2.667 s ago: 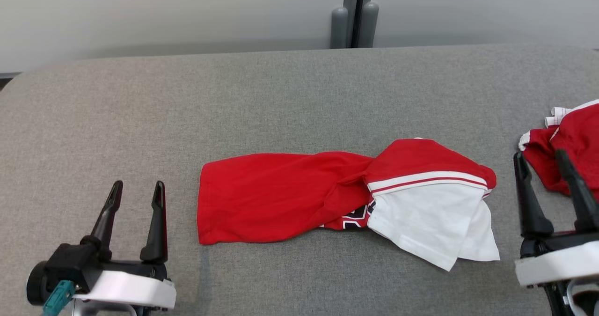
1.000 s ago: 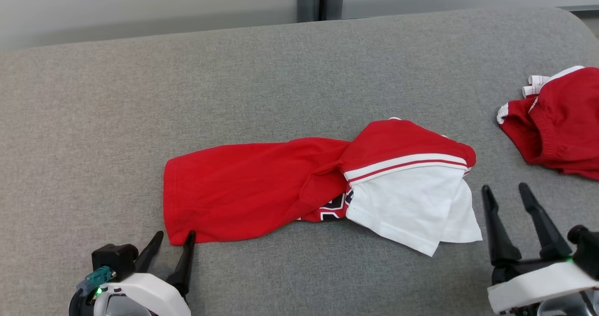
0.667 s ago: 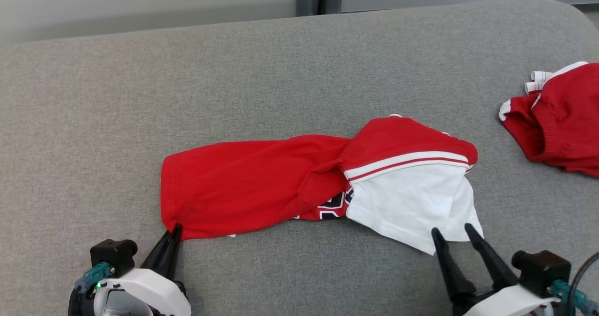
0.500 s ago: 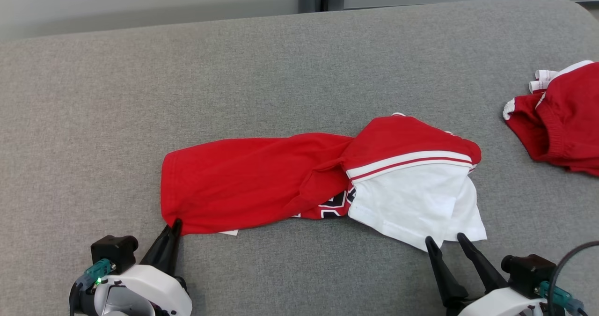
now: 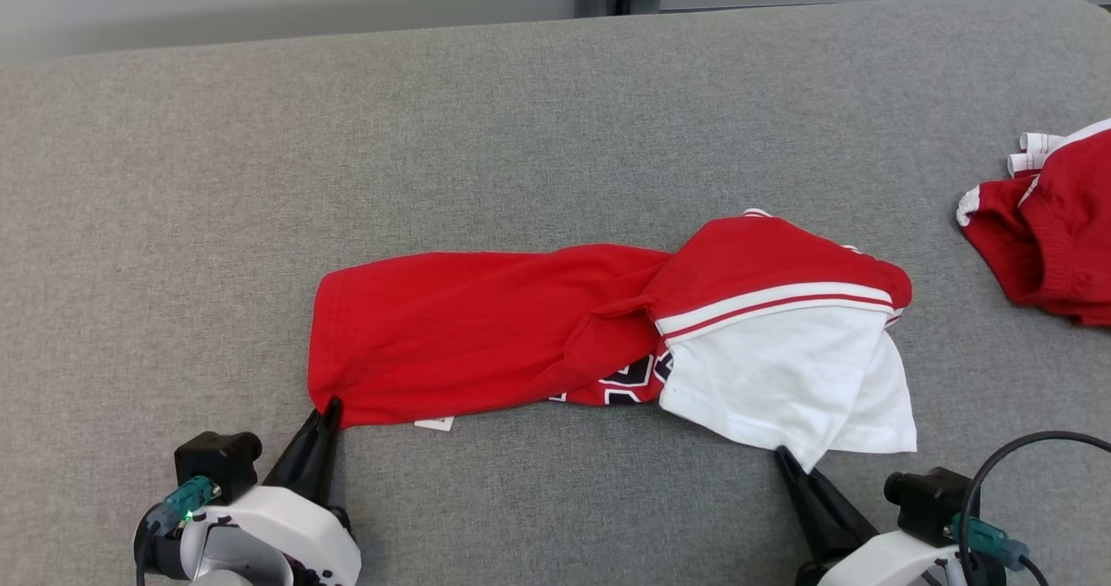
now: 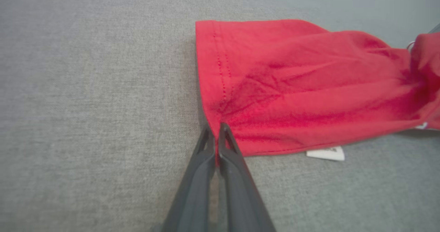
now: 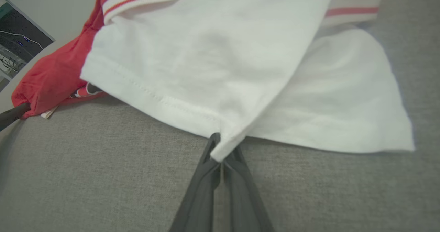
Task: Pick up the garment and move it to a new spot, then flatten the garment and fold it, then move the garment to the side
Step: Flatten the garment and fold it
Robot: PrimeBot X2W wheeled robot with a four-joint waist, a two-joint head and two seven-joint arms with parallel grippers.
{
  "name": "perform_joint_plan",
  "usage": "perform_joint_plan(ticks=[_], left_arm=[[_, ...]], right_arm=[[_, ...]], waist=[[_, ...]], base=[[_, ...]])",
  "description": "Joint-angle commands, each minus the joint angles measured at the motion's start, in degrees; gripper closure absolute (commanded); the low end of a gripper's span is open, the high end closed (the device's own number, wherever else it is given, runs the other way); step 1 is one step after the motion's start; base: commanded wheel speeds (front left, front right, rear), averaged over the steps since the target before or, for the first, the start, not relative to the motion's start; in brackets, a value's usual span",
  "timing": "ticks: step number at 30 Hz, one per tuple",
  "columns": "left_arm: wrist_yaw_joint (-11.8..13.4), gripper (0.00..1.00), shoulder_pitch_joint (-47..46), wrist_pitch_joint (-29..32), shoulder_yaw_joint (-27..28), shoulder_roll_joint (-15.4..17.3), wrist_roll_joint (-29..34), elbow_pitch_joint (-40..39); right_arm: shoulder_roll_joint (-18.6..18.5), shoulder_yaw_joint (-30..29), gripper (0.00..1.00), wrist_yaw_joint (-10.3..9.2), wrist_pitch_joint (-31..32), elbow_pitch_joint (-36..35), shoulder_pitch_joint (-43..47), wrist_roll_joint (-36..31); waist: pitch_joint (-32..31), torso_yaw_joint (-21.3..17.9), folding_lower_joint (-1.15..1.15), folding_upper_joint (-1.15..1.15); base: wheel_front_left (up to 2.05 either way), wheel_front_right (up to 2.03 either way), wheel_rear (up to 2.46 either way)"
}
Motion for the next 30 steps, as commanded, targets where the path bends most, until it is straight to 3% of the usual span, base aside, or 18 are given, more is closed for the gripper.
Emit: perform_joint_plan(ticks=[1,7,15,30], left_arm=[[0.4,1.00,-0.9,-0.3,0.2,0.5,-0.4,0.4],[1.2,1.00,-1.3,-2.6,0.9,1.1,0.2,-1.4],[3.2,1.00,-2.3,-4.1,2.6,3.5,1.8,-10.2],[5.2,1.00,-13.5,-1.0,3.9,9.0,6.5,-28.9]], right_arm=[[-0.2,0.0,1.00,0.02,-0.2,-0.6,0.3,0.2],[-0.6,0.3,1.00,0.02,-1.2,-5.0,0.7,-0.5],[-2.1,-3.8,1.00,0.03,-1.6,-16.9,-2.6,-2.8],[-11.0,-10.2,1.00,0.02,2.2,-25.8,-21.8,-4.2]], waist=[[0.0,-0.1,0.00,0.00],[-0.3,-0.4,0.00,0.00],[-1.1,-0.6,0.00,0.00],[-6.8,1.4,0.00,0.00]], base=[[0.00,0.00,0.00],[0.00,0.00,0.00],[0.00,0.00,0.00],[0.00,0.00,0.00]])
